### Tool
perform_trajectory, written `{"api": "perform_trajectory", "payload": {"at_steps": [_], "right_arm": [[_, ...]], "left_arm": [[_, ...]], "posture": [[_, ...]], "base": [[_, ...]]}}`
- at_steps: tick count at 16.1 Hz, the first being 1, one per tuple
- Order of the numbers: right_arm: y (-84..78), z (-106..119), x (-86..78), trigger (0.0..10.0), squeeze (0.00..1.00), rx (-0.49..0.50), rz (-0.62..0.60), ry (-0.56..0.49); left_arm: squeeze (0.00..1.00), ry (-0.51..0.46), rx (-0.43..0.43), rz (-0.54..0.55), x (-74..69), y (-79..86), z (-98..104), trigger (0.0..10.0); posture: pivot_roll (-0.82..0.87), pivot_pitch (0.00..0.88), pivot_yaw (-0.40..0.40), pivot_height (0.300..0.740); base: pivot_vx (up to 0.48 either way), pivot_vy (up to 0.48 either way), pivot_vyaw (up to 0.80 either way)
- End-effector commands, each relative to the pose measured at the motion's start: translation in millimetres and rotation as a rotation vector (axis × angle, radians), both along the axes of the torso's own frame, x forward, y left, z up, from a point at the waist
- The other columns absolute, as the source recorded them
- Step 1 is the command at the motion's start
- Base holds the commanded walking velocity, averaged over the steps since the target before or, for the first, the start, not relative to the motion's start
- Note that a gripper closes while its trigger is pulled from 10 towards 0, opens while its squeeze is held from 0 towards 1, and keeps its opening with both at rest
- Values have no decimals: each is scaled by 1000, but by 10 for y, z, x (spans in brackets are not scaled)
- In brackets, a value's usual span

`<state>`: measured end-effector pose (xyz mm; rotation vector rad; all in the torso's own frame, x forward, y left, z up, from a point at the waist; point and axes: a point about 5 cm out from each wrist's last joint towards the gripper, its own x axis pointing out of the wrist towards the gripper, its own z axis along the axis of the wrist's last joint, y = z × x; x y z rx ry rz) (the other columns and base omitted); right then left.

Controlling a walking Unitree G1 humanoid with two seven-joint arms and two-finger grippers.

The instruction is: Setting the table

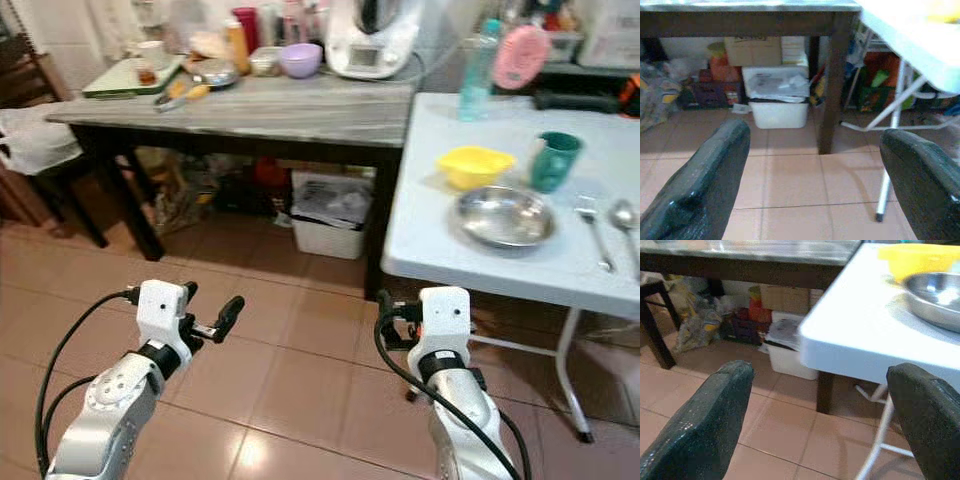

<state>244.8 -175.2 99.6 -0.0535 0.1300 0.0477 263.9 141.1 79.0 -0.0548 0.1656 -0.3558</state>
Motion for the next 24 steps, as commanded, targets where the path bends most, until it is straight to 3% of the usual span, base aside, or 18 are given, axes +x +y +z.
{"api": "perform_trajectory", "payload": {"at_steps": [1, 9, 13, 18, 20, 24], "right_arm": [[-2, 26, 17, 10000, 0, 0, -8, -12], [5, 20, 6, 10000, 0, 3, -8, -11], [-3, 23, 6, 10000, 0, 0, -9, -12], [-18, 64, -2, 10000, 0, 6, -17, -27], [-26, 180, -5, 10000, 0, -16, -16, -74], [-75, 241, -161, 10000, 0, -44, -32, -89]], "left_arm": [[0, -8, 9, -2, 8, 27, 26, 10000], [0, -13, 12, -9, 1, 24, 40, 10000], [0, -15, 6, -1, 7, 24, 49, 10000], [0, -113, -12, -13, 61, 6, 205, 10000], [0, -127, -44, 1, 78, 12, 272, 10000], [0, -130, -42, 48, 34, 114, 254, 10000]], "posture": [[-85, 0, 77, 740], [-85, 0, 81, 740], [-85, 0, 81, 740], [-91, 0, 81, 740], [-92, 0, 82, 740], [-87, 0, 75, 740]], "base": [[0, -480, 0], [0, -480, 0], [0, 0, 0], [0, 0, -245], [0, 0, -584], [0, 0, 0]]}}
